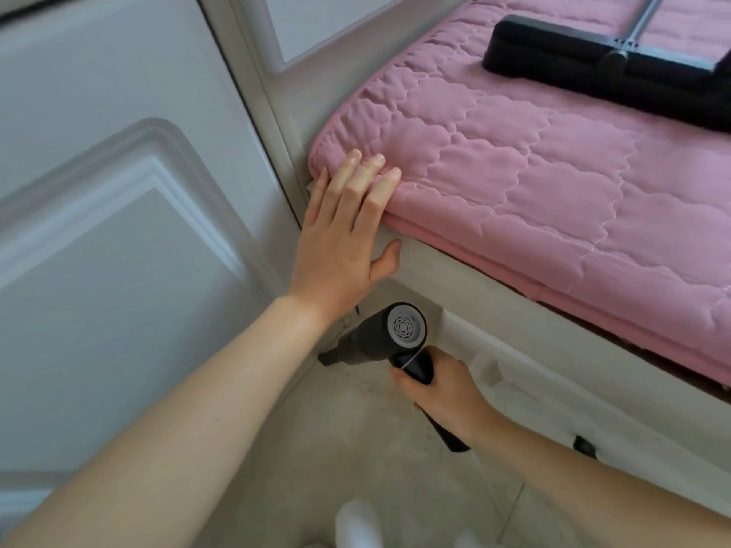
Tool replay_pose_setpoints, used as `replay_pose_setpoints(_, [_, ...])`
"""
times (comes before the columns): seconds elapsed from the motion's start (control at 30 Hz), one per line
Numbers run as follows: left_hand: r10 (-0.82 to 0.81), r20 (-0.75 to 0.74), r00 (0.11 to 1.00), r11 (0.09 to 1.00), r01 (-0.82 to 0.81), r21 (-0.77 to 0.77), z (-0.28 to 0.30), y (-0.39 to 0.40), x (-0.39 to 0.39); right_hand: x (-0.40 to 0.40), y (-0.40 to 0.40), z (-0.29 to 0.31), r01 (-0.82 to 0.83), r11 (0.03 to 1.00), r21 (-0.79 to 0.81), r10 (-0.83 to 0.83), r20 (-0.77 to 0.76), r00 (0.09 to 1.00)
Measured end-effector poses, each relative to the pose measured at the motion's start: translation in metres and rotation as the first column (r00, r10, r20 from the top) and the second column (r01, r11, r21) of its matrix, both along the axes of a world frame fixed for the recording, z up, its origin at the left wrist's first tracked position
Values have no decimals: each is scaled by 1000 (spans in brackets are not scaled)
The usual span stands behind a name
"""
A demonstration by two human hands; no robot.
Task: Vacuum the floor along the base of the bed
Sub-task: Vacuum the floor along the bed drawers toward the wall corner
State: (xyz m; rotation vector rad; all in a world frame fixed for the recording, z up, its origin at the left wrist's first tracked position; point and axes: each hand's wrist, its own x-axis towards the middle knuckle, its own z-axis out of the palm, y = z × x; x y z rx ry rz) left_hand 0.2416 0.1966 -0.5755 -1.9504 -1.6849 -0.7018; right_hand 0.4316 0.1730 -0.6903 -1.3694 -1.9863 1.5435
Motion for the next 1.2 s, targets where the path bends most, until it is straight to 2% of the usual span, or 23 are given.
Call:
replay_pose_setpoints(0.27, [-28,86,996,1000,27,5,-2,1,5,11,1,-11,17,990,142,-28,74,997])
replay_pose_setpoints(0.77, [-64,135,989,998,61,27,-9,-1,1,6,-12,-1,59,988,143,-77,120,990])
replay_pose_setpoints(0.87, [-61,172,983,998,57,28,-11,-2,4,1,-12,-1,93,985,146,-108,99,989])
replay_pose_setpoints(0.97, [-74,153,985,997,70,30,-11,-2,1,0,-11,0,86,985,150,-91,23,996])
replay_pose_setpoints(1.03, [-70,151,986,997,66,35,-10,-1,1,1,-9,1,72,983,172,-78,29,997])
replay_pose_setpoints(1.13, [-57,220,974,998,47,53,-4,-1,9,4,-4,0,35,968,249,-65,116,991])
replay_pose_setpoints(1.2, [-48,285,957,997,27,77,9,2,13,6,-3,0,33,956,291,-62,90,994])
